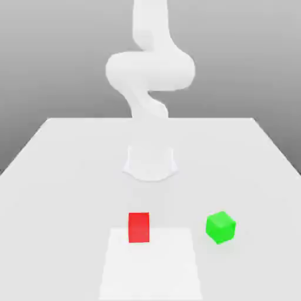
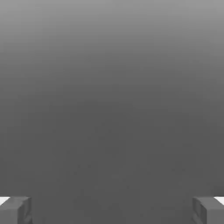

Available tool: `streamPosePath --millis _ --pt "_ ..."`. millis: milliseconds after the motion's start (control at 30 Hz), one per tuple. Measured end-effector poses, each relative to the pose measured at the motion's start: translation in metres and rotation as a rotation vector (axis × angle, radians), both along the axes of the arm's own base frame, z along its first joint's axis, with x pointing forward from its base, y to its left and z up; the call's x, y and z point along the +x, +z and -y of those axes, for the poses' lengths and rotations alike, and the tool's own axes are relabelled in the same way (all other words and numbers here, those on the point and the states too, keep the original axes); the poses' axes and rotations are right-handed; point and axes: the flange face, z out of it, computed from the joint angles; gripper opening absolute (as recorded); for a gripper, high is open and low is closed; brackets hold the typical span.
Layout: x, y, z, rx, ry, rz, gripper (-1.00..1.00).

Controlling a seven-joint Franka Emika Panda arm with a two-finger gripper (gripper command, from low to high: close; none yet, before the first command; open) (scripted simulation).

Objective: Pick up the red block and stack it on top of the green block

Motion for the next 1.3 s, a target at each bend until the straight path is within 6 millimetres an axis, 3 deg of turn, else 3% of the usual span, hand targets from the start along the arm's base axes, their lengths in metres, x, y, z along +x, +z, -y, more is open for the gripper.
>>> streamPosePath --millis 133,300,400,600,667,767,800,1033,1300 --pt "0.033 -0.099 0.006 -0.016 0.004 -0.148 0.0" --pt "0.039 -0.225 0.014 -0.024 0.011 -0.334 0.0" --pt "0.025 -0.3 0.019 -0.023 0.018 -0.454 0.0" --pt "-0.035 -0.452 0.025 -0.008 0.036 -0.694 0.0" --pt "-0.042 -0.48 0.025 -0.007 0.037 -0.716 0.0" --pt "-0.045 -0.507 0.025 -0.007 0.038 -0.722 0.0" --pt "-0.046 -0.514 0.025 -0.007 0.038 -0.723 -1.0" --pt "-0.046 -0.515 0.025 -0.007 0.038 -0.723 -1.0" --pt "-0.046 -0.457 0.025 -0.008 0.04 -0.724 -1.0"
